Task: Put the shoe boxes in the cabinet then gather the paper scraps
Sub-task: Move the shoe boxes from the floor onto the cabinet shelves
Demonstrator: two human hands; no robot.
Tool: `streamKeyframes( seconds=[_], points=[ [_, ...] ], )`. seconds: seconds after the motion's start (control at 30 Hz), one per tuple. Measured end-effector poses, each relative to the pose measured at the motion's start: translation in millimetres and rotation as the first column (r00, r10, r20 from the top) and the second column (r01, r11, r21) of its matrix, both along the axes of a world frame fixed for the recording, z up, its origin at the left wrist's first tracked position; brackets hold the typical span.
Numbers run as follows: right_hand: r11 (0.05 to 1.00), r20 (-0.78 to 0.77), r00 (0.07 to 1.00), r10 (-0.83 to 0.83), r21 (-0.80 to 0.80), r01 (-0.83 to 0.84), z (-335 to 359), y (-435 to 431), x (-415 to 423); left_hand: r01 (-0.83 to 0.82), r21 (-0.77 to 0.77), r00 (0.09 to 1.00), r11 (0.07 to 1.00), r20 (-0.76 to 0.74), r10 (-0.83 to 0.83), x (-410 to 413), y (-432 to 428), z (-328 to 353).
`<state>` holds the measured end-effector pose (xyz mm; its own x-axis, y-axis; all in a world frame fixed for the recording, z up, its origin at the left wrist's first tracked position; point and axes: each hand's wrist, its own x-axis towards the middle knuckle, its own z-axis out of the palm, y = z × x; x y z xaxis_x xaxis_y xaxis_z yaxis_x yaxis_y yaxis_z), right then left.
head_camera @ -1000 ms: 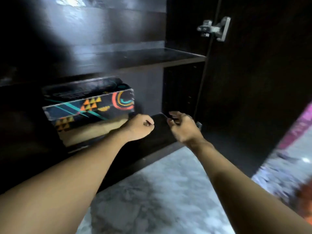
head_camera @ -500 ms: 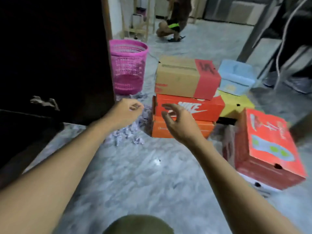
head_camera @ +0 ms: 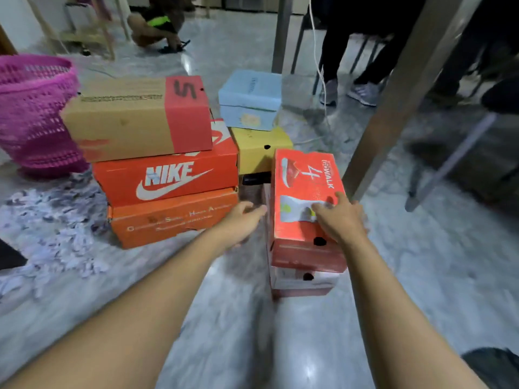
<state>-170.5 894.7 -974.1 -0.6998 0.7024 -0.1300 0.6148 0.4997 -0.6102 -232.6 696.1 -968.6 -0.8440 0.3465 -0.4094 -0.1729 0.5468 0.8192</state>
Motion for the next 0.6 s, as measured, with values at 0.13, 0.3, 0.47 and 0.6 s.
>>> streamKeyframes(
  seconds=[0.13,0.3,0.47,0.6],
  points=[
    [0.976,-0.078,0.997,0.012,-0.215,-0.028,-15.9,32.6,7.7,-0.037,0.169,0.981,0.985,0.194,0.004,18.6,29.3,-35.5],
    [0.855,-0.19,0.979,-0.078,-0.517,-0.032,-30.2,46.7,21.6,-0.235,0.214,0.935,0.948,0.318,0.16,10.4,11.3,-54.3],
    [0.69,-0.269,0.962,-0.052,-0.706,-0.16,-48.9,31.8,43.5,-0.15,0.189,0.935,0.97,0.347,0.077,12.0,-6.3,-59.4],
    [0.562,-0.365,0.931,0.007,-0.769,-0.305,-48.9,9.5,46.3,-0.146,0.276,0.94,0.95,0.338,0.046,25.1,-12.3,-75.4]
  ],
)
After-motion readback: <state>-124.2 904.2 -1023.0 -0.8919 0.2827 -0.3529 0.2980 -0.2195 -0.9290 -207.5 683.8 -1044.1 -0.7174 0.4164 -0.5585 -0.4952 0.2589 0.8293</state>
